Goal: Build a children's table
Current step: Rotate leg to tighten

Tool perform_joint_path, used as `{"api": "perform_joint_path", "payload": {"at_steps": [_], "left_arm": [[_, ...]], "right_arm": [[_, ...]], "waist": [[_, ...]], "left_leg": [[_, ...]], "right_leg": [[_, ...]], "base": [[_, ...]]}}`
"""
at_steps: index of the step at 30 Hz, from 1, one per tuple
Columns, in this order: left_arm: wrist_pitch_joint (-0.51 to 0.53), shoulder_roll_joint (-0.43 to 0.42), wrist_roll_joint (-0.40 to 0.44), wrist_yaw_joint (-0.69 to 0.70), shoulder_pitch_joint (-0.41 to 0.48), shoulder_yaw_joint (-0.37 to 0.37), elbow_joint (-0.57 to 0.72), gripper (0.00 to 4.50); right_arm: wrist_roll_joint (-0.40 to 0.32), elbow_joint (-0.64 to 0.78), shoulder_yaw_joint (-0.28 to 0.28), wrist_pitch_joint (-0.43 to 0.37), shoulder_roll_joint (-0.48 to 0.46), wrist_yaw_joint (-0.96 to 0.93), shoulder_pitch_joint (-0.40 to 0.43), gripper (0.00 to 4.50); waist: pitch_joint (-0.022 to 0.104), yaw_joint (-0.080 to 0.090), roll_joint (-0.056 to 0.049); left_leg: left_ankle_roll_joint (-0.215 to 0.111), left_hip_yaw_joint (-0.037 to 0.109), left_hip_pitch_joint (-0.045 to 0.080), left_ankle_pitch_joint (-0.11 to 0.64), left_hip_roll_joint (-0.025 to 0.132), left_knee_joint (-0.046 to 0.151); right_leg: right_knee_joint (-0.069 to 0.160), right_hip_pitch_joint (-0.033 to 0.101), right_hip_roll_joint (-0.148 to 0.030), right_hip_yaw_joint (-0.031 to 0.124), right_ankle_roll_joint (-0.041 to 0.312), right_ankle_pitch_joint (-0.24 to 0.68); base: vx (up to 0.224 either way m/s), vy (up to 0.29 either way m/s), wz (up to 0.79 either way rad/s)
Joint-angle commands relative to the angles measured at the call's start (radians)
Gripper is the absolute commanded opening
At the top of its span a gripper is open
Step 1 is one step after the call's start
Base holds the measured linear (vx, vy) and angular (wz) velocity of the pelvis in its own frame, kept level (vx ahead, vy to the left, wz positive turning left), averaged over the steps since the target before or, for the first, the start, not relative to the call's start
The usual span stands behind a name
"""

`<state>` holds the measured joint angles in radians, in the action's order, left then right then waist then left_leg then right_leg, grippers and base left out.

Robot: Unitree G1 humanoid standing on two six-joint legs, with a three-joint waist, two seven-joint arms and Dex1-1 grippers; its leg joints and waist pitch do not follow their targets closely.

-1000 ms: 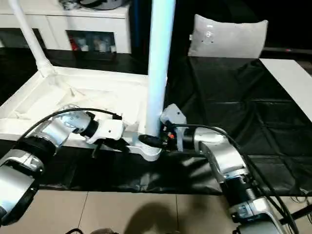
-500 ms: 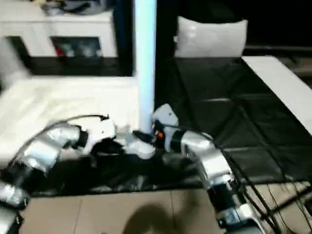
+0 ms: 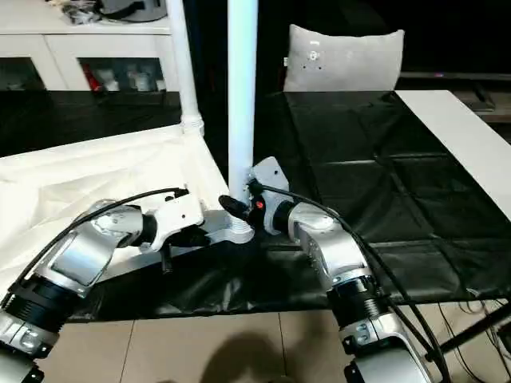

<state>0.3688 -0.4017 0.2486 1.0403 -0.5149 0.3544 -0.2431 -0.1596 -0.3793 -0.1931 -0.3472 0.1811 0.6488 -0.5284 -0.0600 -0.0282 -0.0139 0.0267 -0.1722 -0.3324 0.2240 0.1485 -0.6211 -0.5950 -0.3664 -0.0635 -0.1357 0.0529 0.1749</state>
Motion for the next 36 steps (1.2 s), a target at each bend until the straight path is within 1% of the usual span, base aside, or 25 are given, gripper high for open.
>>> {"api": "perform_joint_path", "payload": {"at_steps": [1, 3, 5, 6, 7, 8, 9, 11, 12, 13, 15, 18, 20, 22, 23, 24, 25, 26, 27, 29, 31, 33, 34, 35, 36], "left_arm": [[-0.038, 0.0, -0.004, 0.025, -0.028, 0.024, 0.039, 0.0], [-0.046, 0.009, -0.008, -0.002, -0.028, 0.016, 0.018, 0.0], [-0.08, 0.053, -0.067, -0.035, -0.027, -0.03, -0.024, 0.0], [-0.082, 0.054, -0.069, -0.035, -0.027, -0.031, -0.026, 0.0], [-0.105, 0.063, -0.095, -0.03, -0.025, -0.04, -0.043, 0.0], [-0.103, 0.063, -0.101, -0.026, -0.024, -0.041, -0.047, 0.0], [-0.106, 0.064, -0.105, -0.023, -0.022, -0.042, -0.054, 0.0], [-0.153, 0.067, -0.123, -0.011, -0.017, -0.052, -0.093, 0.0], [-0.153, 0.067, -0.123, -0.011, -0.017, -0.052, -0.093, 0.0], [-0.17, 0.072, -0.133, -0.011, -0.017, -0.061, -0.108, 0.0], [-0.208, 0.074, -0.143, -0.011, -0.02, -0.068, -0.139, 0.0], [-0.267, 0.058, -0.134, -0.006, -0.025, -0.061, -0.197, 0.0], [-0.276, 0.049, -0.133, 0.0, -0.027, -0.056, -0.214, 0.0], [-0.277, 0.048, -0.133, 0.001, -0.027, -0.056, -0.215, 0.0], [-0.28, 0.037, -0.126, 0.012, -0.028, -0.048, -0.221, 0.0], [-0.293, 0.026, -0.117, 0.021, -0.031, -0.038, -0.234, 0.0], [-0.303, 0.019, -0.111, 0.027, -0.033, -0.032, -0.244, 0.0], [-0.315, 0.012, -0.105, 0.037, -0.036, -0.024, -0.255, 0.0], [-0.323, 0.007, -0.103, 0.045, -0.037, -0.019, -0.26, 0.0], [-0.334, 0.001, -0.101, 0.057, -0.04, -0.013, -0.268, 0.0], [-0.377, -0.018, -0.089, 0.099, -0.052, 0.013, -0.298, 0.0], [-0.396, -0.025, -0.085, 0.116, -0.057, 0.023, -0.31, 0.0], [-0.439, -0.038, -0.078, 0.152, -0.072, 0.044, -0.334, 0.0], [-0.473, -0.043, -0.076, 0.179, -0.084, 0.058, -0.349, 0.0], [-0.475, -0.044, -0.076, 0.18, -0.084, 0.059, -0.35, 0.0]], "right_arm": [[0.041, -0.098, 0.002, -0.052, 0.011, -0.059, 0.022, 1.89], [0.042, -0.124, 0.007, -0.029, 0.007, -0.066, 0.013, 1.89], [0.026, -0.156, 0.033, 0.001, -0.005, -0.075, 0.003, 1.89], [0.026, -0.157, 0.034, 0.002, -0.005, -0.076, 0.002, 1.89], [0.017, -0.165, 0.047, 0.007, -0.01, -0.076, -0.001, 1.89], [0.015, -0.167, 0.05, 0.006, -0.012, -0.074, -0.002, 2.45], [0.015, -0.169, 0.052, 0.009, -0.011, -0.072, -0.002, 2.59], [0.008, -0.17, 0.06, 0.037, -0.007, -0.056, 0.001, 2.66], [0.008, -0.17, 0.06, 0.037, -0.007, -0.056, 0.001, 2.66], [0.006, -0.166, 0.06, 0.049, -0.005, -0.047, 0.005, 2.66], [0.001, -0.162, 0.063, 0.069, 0.001, -0.035, 0.01, 2.95], [-0.005, -0.13, 0.076, 0.113, 0.017, -0.009, 0.034, 3.08], [-0.017, -0.095, 0.082, 0.133, 0.037, 0.026, 0.057, 3.44], [-0.018, -0.092, 0.082, 0.135, 0.039, 0.029, 0.059, 3.48], [-0.023, -0.068, 0.085, 0.158, 0.057, 0.052, 0.075, 3.67], [-0.03, -0.048, 0.09, 0.176, 0.073, 0.074, 0.088, 3.67], [-0.036, -0.034, 0.093, 0.187, 0.083, 0.09, 0.097, 3.88], [-0.041, -0.022, 0.097, 0.199, 0.095, 0.107, 0.104, 3.94], [-0.044, -0.014, 0.1, 0.206, 0.102, 0.116, 0.108, 3.99], [-0.048, -0.006, 0.103, 0.215, 0.112, 0.13, 0.113, 4.18], [-0.063, 0.028, 0.109, 0.245, 0.158, 0.196, 0.132, 4.3], [-0.068, 0.041, 0.108, 0.258, 0.179, 0.227, 0.14, 4.47], [-0.074, 0.066, 0.093, 0.268, 0.231, 0.304, 0.156, 4.47], [-0.078, 0.085, 0.078, 0.263, 0.27, 0.362, 0.165, 4.47], [-0.078, 0.086, 0.078, 0.262, 0.272, 0.365, 0.166, 4.47]], "waist": [[0.056, -0.007, -0.021], [0.056, -0.006, -0.022], [0.055, -0.005, -0.021], [0.055, -0.006, -0.018], [0.057, -0.009, -0.02], [0.057, -0.008, -0.019], [0.057, -0.008, -0.019], [0.061, -0.009, -0.02], [0.061, -0.009, -0.02], [0.066, -0.015, -0.019], [0.068, -0.02, -0.021], [0.074, -0.03, -0.022], [0.076, -0.04, -0.022], [0.074, -0.042, -0.022], [0.073, -0.044, -0.024], [0.072, -0.043, -0.023], [0.071, -0.047, -0.022], [0.07, -0.047, -0.021], [0.069, -0.049, -0.025], [0.067, -0.052, -0.023], [0.066, -0.056, -0.025], [0.066, -0.06, -0.023], [0.064, -0.06, -0.026], [0.066, -0.066, -0.023], [0.066, -0.067, -0.023]], "left_leg": [[-0.004, 0.055, -0.001, 0.28, 0.091, 0.085], [-0.001, 0.055, -0.001, 0.287, 0.091, 0.085], [-0.002, 0.052, 0.003, 0.306, 0.087, 0.082], [-0.004, 0.051, 0.005, 0.307, 0.086, 0.08], [-0.005, 0.054, 0.003, 0.301, 0.087, 0.081], [-0.006, 0.055, 0.0, 0.302, 0.089, 0.084], [-0.006, 0.057, -0.001, 0.3, 0.091, 0.086], [-0.004, 0.055, -0.001, 0.282, 0.095, 0.086], [-0.004, 0.055, -0.001, 0.282, 0.095, 0.086], [-0.014, 0.052, -0.007, 0.233, 0.092, 0.083], [-0.025, 0.05, -0.013, 0.187, 0.096, 0.084], [-0.038, 0.046, -0.016, 0.152, 0.095, 0.079], [-0.05, 0.046, -0.018, 0.115, 0.099, 0.078], [-0.051, 0.044, -0.017, 0.125, 0.099, 0.078], [-0.049, 0.043, -0.017, 0.134, 0.099, 0.078], [-0.048, 0.043, -0.017, 0.139, 0.099, 0.078], [-0.05, 0.042, -0.015, 0.148, 0.096, 0.078], [-0.051, 0.043, -0.017, 0.153, 0.096, 0.08], [-0.051, 0.042, -0.015, 0.157, 0.095, 0.078], [-0.044, 0.043, -0.015, 0.165, 0.098, 0.081], [-0.049, 0.042, -0.013, 0.178, 0.096, 0.081], [-0.051, 0.042, -0.012, 0.181, 0.097, 0.081], [-0.052, 0.042, -0.012, 0.181, 0.096, 0.082], [-0.057, 0.04, -0.008, 0.18, 0.095, 0.079], [-0.063, 0.04, -0.011, 0.171, 0.095, 0.079]], "right_leg": [[0.1, 0.039, -0.122, 0.081, 0.118, 0.417], [0.099, 0.038, -0.12, 0.08, 0.118, 0.417], [0.105, 0.034, -0.12, 0.077, 0.114, 0.446], [0.11, 0.032, -0.121, 0.077, 0.109, 0.459], [0.108, 0.035, -0.121, 0.075, 0.105, 0.461], [0.105, 0.036, -0.12, 0.076, 0.103, 0.451], [0.103, 0.037, -0.12, 0.076, 0.103, 0.441], [0.096, 0.036, -0.123, 0.082, 0.124, 0.385], [0.096, 0.036, -0.123, 0.082, 0.124, 0.385], [0.089, 0.041, -0.125, 0.086, 0.148, 0.316], [0.076, 0.041, -0.12, 0.086, 0.166, 0.236], [0.074, 0.042, -0.123, 0.087, 0.167, 0.203], [0.066, 0.042, -0.123, 0.087, 0.171, 0.159], [0.068, 0.041, -0.124, 0.086, 0.172, 0.173], [0.07, 0.041, -0.125, 0.086, 0.171, 0.19], [0.072, 0.041, -0.125, 0.086, 0.168, 0.2], [0.078, 0.041, -0.123, 0.086, 0.153, 0.225], [0.078, 0.041, -0.123, 0.085, 0.148, 0.247], [0.083, 0.04, -0.124, 0.085, 0.142, 0.266], [0.085, 0.039, -0.122, 0.084, 0.132, 0.294], [0.09, 0.036, -0.121, 0.084, 0.12, 0.315], [0.09, 0.037, -0.121, 0.085, 0.111, 0.325], [0.091, 0.036, -0.12, 0.083, 0.112, 0.332], [0.094, 0.037, -0.119, 0.084, 0.099, 0.341], [0.092, 0.038, -0.119, 0.084, 0.103, 0.329]], "base": [[0.0, 0.0, 0.0], [0.0, 0.0, 0.0], [0.0, 0.0, 0.0], [0.0, 0.0, 0.0], [0.0, 0.0, 0.0], [0.0, 0.0, 0.0], [0.0, 0.0, 0.0], [0.0, 0.0, 0.0], [0.0, 0.0, 0.0], [0.0, 0.0, 0.0], [0.0, 0.0, 0.0], [0.0, 0.0, 0.0], [0.0, 0.0, 0.0], [0.0, 0.0, 0.0], [0.0, 0.0, 0.0], [0.0, 0.0, 0.0], [0.0, 0.0, 0.0], [0.0, 0.0, 0.0], [0.0, 0.0, 0.0], [0.0, 0.0, 0.0], [0.0, 0.0, 0.0], [0.0, 0.0, 0.0], [0.0, 0.0, 0.0], [0.0, 0.0, 0.0], [0.0, 0.0, 0.0]]}}
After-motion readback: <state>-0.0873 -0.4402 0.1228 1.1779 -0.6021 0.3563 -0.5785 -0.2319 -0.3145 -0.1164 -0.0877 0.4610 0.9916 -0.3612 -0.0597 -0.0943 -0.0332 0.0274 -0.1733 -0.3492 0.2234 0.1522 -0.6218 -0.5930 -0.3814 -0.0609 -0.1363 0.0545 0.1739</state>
